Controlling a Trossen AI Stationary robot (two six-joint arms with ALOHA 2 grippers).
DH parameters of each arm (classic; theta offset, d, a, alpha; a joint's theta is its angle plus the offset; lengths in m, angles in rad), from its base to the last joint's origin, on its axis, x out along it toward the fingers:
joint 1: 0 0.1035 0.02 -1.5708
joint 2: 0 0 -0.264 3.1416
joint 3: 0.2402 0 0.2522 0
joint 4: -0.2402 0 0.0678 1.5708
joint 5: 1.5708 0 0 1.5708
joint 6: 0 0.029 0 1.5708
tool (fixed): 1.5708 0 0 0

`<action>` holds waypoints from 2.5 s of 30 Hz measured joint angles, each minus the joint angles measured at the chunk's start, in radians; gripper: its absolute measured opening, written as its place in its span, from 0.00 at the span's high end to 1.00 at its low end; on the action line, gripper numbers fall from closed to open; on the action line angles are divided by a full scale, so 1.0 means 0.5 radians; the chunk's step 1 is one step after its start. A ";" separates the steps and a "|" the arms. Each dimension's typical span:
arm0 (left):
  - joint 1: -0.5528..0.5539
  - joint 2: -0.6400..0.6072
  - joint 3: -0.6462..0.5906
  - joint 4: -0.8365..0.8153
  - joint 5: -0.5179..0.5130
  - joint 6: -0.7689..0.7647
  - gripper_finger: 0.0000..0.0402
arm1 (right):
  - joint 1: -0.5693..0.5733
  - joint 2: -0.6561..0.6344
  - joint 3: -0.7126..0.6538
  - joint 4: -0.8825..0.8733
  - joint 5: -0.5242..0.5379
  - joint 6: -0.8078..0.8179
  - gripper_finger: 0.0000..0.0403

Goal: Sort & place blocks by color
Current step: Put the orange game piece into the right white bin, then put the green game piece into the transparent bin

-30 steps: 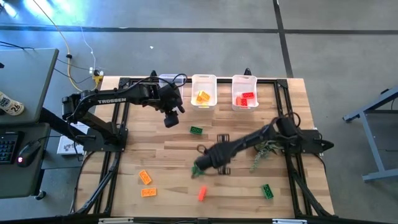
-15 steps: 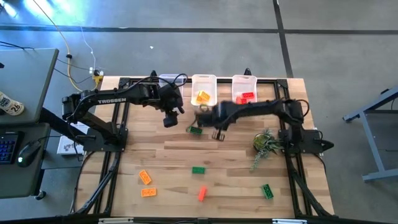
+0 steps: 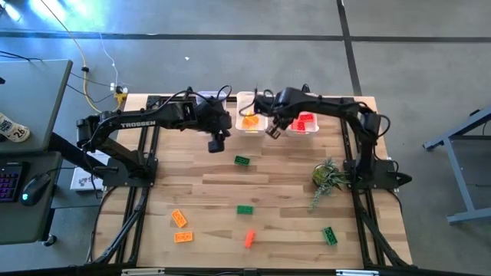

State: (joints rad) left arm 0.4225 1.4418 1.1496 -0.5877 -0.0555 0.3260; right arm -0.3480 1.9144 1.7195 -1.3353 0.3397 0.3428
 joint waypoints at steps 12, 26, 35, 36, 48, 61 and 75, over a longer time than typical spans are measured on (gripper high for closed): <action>-0.011 0.000 0.000 0.069 0.194 0.000 0.51 | -0.420 -0.001 0.000 -0.164 -0.051 -0.078 0.84; -0.024 0.000 0.000 0.085 0.194 0.000 0.51 | -0.748 0.046 -0.001 -0.248 -0.382 -0.431 0.84; -0.136 0.000 0.000 0.156 0.192 0.000 0.51 | -0.780 0.116 -0.001 -0.246 -0.388 -0.586 0.79; -0.146 0.000 0.000 0.156 0.190 0.000 0.51 | -0.783 0.116 -0.001 -0.245 -0.388 -0.598 0.77; -0.185 0.066 -0.001 0.156 0.215 -0.088 0.40 | -0.784 0.116 -0.001 -0.237 -0.251 -0.716 0.59; -0.249 0.417 -0.001 0.201 0.238 -0.070 0.38 | -0.784 0.116 -0.001 -0.186 -0.331 -0.807 0.58; -0.250 0.787 -0.001 0.305 0.245 -0.016 0.39 | -0.784 0.116 -0.001 -0.168 -0.335 -0.785 0.57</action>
State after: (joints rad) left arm 0.2974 1.8353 1.1492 -0.4353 0.0667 0.3180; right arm -0.7399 1.9724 1.7191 -1.4190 0.1722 -0.0500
